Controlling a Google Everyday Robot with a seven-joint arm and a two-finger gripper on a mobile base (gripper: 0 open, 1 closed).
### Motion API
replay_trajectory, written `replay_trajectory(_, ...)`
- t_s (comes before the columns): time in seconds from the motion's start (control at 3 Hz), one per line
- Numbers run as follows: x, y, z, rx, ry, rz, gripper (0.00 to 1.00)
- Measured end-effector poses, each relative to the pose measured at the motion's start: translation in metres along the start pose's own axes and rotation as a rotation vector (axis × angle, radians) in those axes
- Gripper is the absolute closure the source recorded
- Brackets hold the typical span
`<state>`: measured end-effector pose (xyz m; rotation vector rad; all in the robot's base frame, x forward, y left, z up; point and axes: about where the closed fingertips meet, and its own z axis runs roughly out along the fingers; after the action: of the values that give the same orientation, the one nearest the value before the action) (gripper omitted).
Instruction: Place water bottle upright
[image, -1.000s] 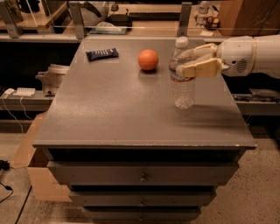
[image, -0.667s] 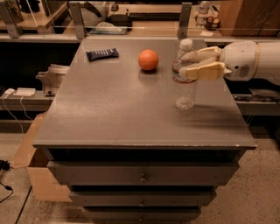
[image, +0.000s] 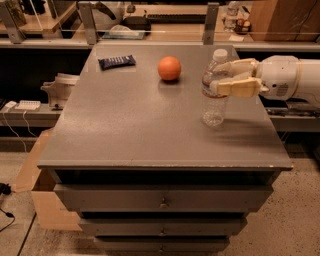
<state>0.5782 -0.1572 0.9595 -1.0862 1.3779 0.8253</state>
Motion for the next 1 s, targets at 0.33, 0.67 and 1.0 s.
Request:
replay_trajectory(0.33,0.0089,-0.0027,-0.0059,0.021,-0.036,-0.003,1.0)
replay_trajectory(0.67,0.0113,-0.0031,-0.0061,0.021,-0.036,0.001,1.0)
replay_trajectory(1.0,0.0165,-0.0043,-0.0057,0.017,-0.032,0.012,1.0)
